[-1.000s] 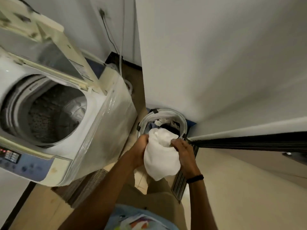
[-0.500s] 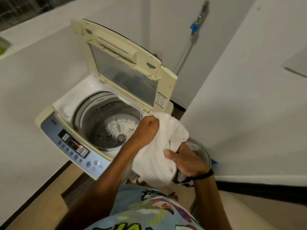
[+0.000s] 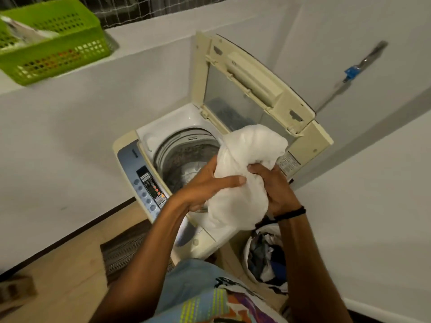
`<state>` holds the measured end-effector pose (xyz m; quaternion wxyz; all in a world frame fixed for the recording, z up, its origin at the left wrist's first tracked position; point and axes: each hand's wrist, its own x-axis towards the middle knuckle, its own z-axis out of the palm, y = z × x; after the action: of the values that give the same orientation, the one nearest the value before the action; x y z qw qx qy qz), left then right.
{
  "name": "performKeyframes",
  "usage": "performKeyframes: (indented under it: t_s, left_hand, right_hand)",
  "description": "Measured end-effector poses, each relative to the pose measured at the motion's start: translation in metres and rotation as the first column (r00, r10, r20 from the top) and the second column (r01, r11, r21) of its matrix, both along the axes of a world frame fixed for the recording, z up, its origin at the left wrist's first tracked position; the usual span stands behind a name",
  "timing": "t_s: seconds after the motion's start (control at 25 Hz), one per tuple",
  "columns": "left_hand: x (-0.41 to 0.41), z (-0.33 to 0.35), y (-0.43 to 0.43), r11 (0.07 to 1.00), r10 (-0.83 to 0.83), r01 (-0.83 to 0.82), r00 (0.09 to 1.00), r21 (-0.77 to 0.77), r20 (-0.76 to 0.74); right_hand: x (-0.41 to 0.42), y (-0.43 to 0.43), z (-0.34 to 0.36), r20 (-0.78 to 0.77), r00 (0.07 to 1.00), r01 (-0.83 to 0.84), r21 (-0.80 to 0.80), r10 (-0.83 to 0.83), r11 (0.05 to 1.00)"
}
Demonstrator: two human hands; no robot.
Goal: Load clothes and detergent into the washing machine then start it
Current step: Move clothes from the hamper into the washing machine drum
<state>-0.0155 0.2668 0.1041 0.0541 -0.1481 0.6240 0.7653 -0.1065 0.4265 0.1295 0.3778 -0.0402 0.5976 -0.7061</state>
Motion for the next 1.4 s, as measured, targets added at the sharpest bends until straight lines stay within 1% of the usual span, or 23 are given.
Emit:
performKeyframes:
  t_s: [0.08,0.12,0.16,0.2,0.24,0.28,0.4,0.48,0.52,0.6,0.64,0.72,0.8,0.84,0.88,0.96,1.0,1.04,1.08,1.16,1.2,1.32,1.4]
  left_hand:
    - [-0.010,-0.008,-0.017,0.984,0.162,-0.160,0.987,-0.076,0.013]
    - [-0.013,-0.014,-0.024,0.972,0.219,-0.217,0.976,-0.086,0.008]
    - [-0.017,-0.018,-0.031,0.959,0.265,-0.263,0.964,-0.109,0.001]
    - [-0.021,-0.022,-0.037,0.945,0.293,-0.291,0.956,-0.150,-0.010]
    - [-0.025,-0.021,-0.043,0.934,0.305,-0.304,0.952,-0.190,-0.024]
    - [-0.031,-0.021,-0.050,0.924,0.303,-0.303,0.952,-0.233,-0.040]
    - [-0.046,-0.023,-0.071,0.887,0.218,-0.248,0.969,-0.389,-0.120]
    - [-0.053,-0.032,-0.081,0.851,0.161,-0.219,0.974,-0.477,-0.160]
    - [-0.056,-0.038,-0.084,0.840,0.148,-0.205,0.977,-0.503,-0.152]
    - [-0.058,-0.054,-0.091,0.836,0.135,-0.171,0.985,-0.521,-0.106]
    - [-0.059,-0.067,-0.093,0.836,0.128,-0.153,0.988,-0.527,-0.084]
    - [-0.060,-0.095,-0.094,0.834,0.111,-0.101,0.994,-0.543,-0.015]
    - [-0.060,-0.124,-0.091,0.841,0.105,-0.030,0.988,-0.540,0.109]
    - [-0.059,-0.136,-0.089,0.824,0.101,0.031,0.974,-0.566,0.201]
    - [-0.058,-0.148,-0.088,0.784,0.086,0.132,0.945,-0.607,0.316]
    - [-0.051,-0.166,-0.084,0.631,0.102,0.414,0.794,-0.656,0.600]
    - [-0.046,-0.172,-0.080,0.586,0.132,0.489,0.730,-0.647,0.671]
    - [-0.041,-0.177,-0.074,0.571,0.142,0.510,0.711,-0.643,0.689]
    - [-0.038,-0.174,-0.067,0.574,0.147,0.494,0.723,-0.653,0.676]
    - [-0.029,-0.176,-0.050,0.575,0.141,0.427,0.789,-0.698,0.599]
    - [-0.024,-0.176,-0.040,0.575,0.149,0.386,0.817,-0.721,0.556]
    - [-0.014,-0.170,0.005,0.589,0.162,0.262,0.889,-0.764,0.429]
    - [-0.011,-0.167,0.042,0.568,0.109,0.221,0.935,-0.793,0.339]
  right_hand:
    - [-0.011,-0.014,-0.012,-0.258,0.964,-0.038,0.120,0.068,0.992]
    - [-0.015,-0.022,-0.017,-0.320,0.941,-0.062,0.170,0.115,0.984]
    - [-0.019,-0.030,-0.021,-0.341,0.931,-0.072,0.176,0.130,0.982]
    - [-0.023,-0.033,-0.028,-0.316,0.939,-0.093,0.139,0.133,0.986]
    - [-0.027,-0.036,-0.033,-0.255,0.959,-0.105,0.088,0.124,0.991]
    - [-0.029,-0.041,-0.036,-0.219,0.968,-0.115,0.043,0.122,0.992]
    - [-0.032,-0.061,-0.042,-0.184,0.980,-0.066,0.052,0.074,0.996]
    - [-0.034,-0.074,-0.054,-0.247,0.966,-0.057,0.073,0.074,0.996]
    - [-0.037,-0.079,-0.063,-0.285,0.956,-0.042,0.083,0.064,0.996]
    - [-0.042,-0.088,-0.078,-0.332,0.943,0.001,0.108,0.035,0.994]
    - [-0.044,-0.091,-0.086,-0.368,0.929,0.004,0.143,0.050,0.990]
    - [-0.045,-0.094,-0.107,-0.421,0.900,0.005,0.271,0.114,0.962]
    - [-0.047,-0.095,-0.133,-0.410,0.890,-0.023,0.397,0.200,0.918]
    - [-0.047,-0.095,-0.142,-0.395,0.888,-0.036,0.446,0.233,0.894]
    - [-0.048,-0.092,-0.149,-0.349,0.900,-0.055,0.501,0.260,0.864]
    - [-0.049,-0.083,-0.161,-0.200,0.936,-0.126,0.574,0.288,0.809]
    - [-0.047,-0.076,-0.167,-0.114,0.949,-0.169,0.606,0.295,0.778]
    - [-0.045,-0.067,-0.173,-0.045,0.960,-0.186,0.633,0.276,0.751]
    - [-0.044,-0.056,-0.182,0.006,0.974,-0.178,0.636,0.226,0.751]
    - [-0.034,-0.033,-0.190,0.124,0.989,-0.137,0.546,0.082,0.827]
    - [-0.028,-0.021,-0.192,0.158,0.987,-0.106,0.504,0.029,0.857]
    - [-0.006,0.019,-0.188,0.192,0.970,0.049,0.436,-0.146,0.899]
    - [0.007,0.051,-0.188,0.218,0.948,0.120,0.434,-0.234,0.893]
